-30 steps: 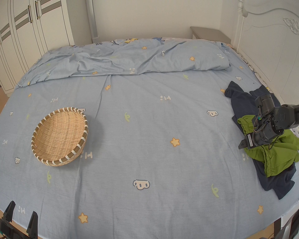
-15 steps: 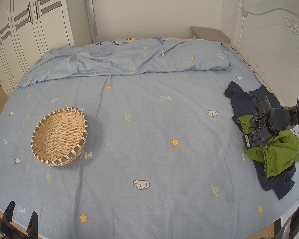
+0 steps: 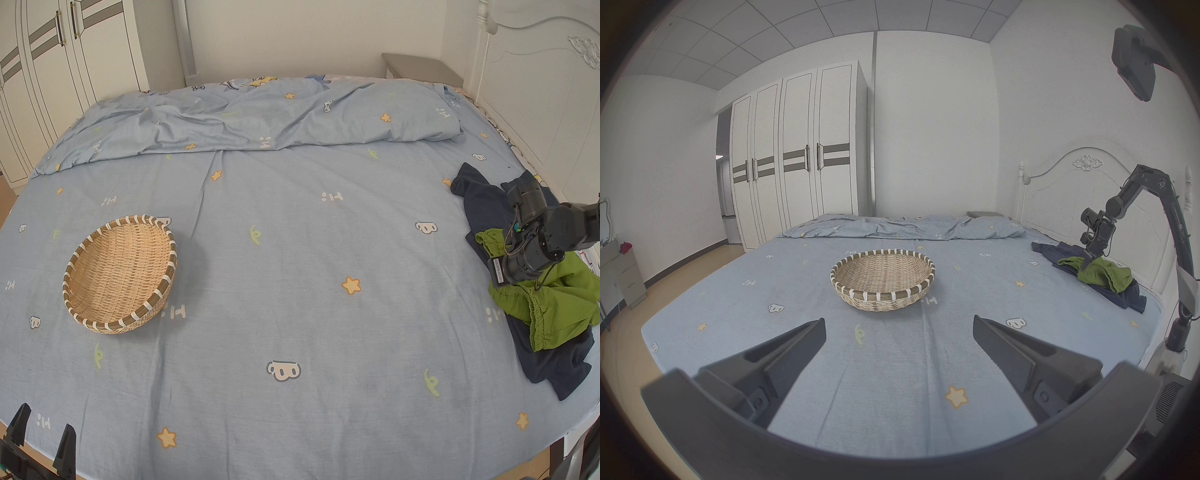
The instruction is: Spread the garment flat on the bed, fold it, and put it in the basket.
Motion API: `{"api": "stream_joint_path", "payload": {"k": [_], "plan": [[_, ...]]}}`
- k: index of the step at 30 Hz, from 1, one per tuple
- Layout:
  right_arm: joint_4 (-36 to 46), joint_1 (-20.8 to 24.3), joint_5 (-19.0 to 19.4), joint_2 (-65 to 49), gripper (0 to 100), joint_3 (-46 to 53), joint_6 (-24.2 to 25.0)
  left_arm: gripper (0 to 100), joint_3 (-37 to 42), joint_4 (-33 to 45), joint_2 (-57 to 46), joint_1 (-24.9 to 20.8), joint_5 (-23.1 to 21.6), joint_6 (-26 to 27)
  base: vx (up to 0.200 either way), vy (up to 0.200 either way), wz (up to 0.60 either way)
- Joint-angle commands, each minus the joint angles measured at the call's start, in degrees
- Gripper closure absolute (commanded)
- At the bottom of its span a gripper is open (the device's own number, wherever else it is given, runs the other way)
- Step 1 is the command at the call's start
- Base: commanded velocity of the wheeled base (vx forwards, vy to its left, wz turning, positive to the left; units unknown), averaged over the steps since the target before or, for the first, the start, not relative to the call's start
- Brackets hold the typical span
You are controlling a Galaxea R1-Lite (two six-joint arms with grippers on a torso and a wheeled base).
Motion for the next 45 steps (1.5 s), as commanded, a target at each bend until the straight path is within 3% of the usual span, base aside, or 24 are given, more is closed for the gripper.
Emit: {"api": "stream_joint_path", "payload": {"k": [1,3,4,7,9,12,13,18,22,24,26,31,32,34,43,45], "plan": [[9.64,-1.85,5.75,-8.25,100,-9.05,4.52,0,1.01,0.0,-0.93,0.01,0.04,0.01,0.0,0.0,0.0],[9.64,-1.85,5.75,-8.25,100,-9.05,4.52,0,1.01,0.0,-0.93,0.01,0.04,0.01,0.0,0.0,0.0],[20.8,-2.82,12.43,-12.47,100,-16.17,6.8,0,1.01,0.0,-0.93,0.01,0.04,-0.08,0.0,0.0,0.0],[28.18,-3.44,18.67,-15.37,100,-21.71,9.09,0,1.01,0.0,-0.93,0.01,0.04,-0.08,0.0,0.0,0.0],[28.62,-3.44,22.27,-17.57,100,-22.41,11.72,0,1.01,0.0,-0.93,0.01,0.04,0.01,0.0,0.0,0.0],[28.53,-3.44,23.32,-18.53,100,-22.58,13.13,0,1.01,0.0,-0.93,0.01,0.04,0.01,0.0,0.0,0.0],[28.97,-2.82,24.2,-20.64,100,-23.02,15.59,0,1.01,0.0,-0.93,0.01,0.04,-0.08,0.0,0.0,0.0],[29.59,-1.59,24.29,-22.66,100,-23.55,16.91,0,1.01,-0.08,-0.93,0.01,0.04,0.01,0.0,0.0,0.0],[29.32,1.49,24.29,-23.54,100,-26.01,21.21,0,1.01,0.0,-0.93,0.01,0.04,0.01,0.0,0.0,0.0],[28.53,5.62,24.29,-24.69,100,-29.26,28.07,0,1.01,0.0,-0.93,0.01,0.04,0.01,0.0,0.0,0.0],[28.44,8.69,24.29,-25.74,100,-31.81,31.32,0,1.01,0.0,-0.93,0.01,0.04,-0.08,0.0,0.0,0.0],[28.44,15.2,24.2,-28.73,100,-35.33,34.05,0,1.01,0.0,-0.93,0.01,0.04,0.01,0.0,0.0,0.0],[28.44,19.06,24.03,-29.34,100,-36.21,35.19,0,1.01,0.0,-0.93,0.01,0.04,0.01,0.0,0.0,0.0],[28.36,22.4,23.76,-29.43,100,-36.47,36.16,0,1.01,0.0,-0.93,0.01,0.04,0.01,0.0,0.0,0.0],[24.66,29.26,23.59,-25.74,100,-23.99,36.51,0,1.01,0.0,-0.93,0.01,0.04,-0.08,0.0,0.0,0.0],[16.84,31.19,23.5,-23.98,100,-15.03,36.6,0,1.01,0.0,-0.93,0.01,0.04,-0.08,0.0,0.0,0.0]]}}
